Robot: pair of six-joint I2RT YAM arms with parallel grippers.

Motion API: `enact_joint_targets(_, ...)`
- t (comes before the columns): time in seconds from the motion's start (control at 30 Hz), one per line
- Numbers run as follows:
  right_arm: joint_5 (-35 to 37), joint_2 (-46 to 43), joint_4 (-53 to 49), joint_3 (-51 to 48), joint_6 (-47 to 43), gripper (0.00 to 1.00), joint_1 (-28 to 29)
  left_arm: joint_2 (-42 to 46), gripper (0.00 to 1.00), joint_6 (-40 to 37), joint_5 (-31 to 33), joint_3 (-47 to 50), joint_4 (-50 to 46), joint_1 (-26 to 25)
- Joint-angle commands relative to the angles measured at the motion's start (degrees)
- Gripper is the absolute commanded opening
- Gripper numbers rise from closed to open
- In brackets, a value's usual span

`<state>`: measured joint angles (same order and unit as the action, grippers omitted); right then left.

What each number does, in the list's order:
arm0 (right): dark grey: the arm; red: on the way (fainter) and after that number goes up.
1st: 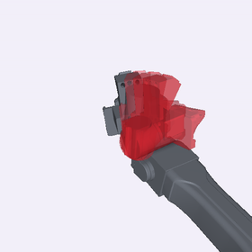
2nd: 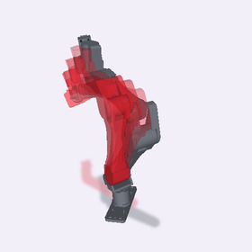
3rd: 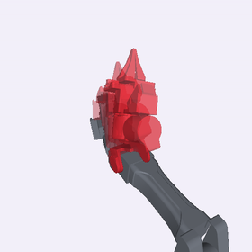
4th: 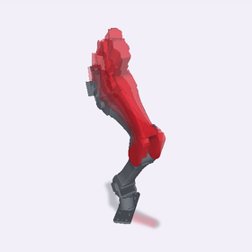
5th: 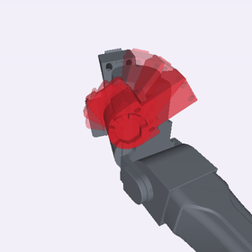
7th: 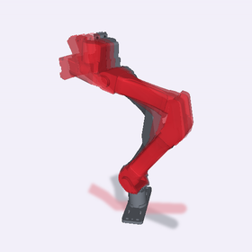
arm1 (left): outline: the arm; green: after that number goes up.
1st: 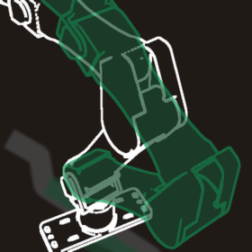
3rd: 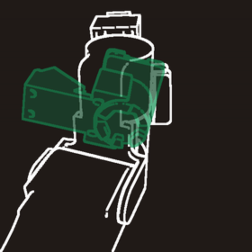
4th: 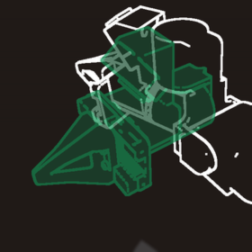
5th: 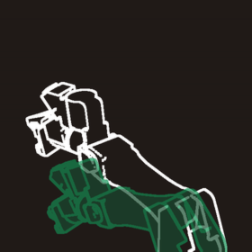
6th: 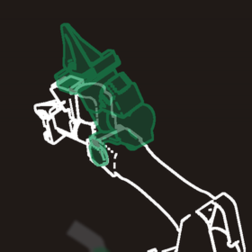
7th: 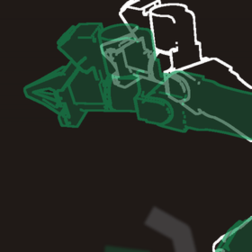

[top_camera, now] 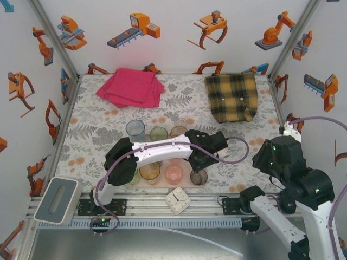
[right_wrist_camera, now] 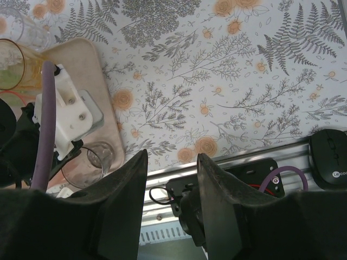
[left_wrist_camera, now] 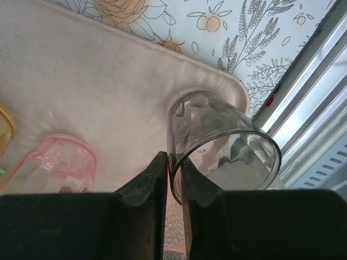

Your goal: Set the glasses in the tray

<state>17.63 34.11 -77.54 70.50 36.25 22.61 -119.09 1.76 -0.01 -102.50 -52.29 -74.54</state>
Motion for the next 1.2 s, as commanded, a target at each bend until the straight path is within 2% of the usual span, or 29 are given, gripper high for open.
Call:
enact_joint_targets(0.0, 0.17, 0.61, 0.90, -0.14, 0.31, 0.42, -0.27, 2.22, 0.23, 0.88, -0.97, 0.37, -0.53, -0.39)
enact_joint_targets(0.67, -0.35, 2.02, 1.95, 0.62, -0.04, 0.42, -0.25, 3.86, 0.34, -0.72, 1.85, -0.97, -1.32, -0.36)
enact_joint_targets(1.17, -0.06, 1.95, 2.04, 1.35, -0.04, 0.42, -0.28, 5.69, 0.38, -2.10, 2.83, -4.99, -3.64, 0.53)
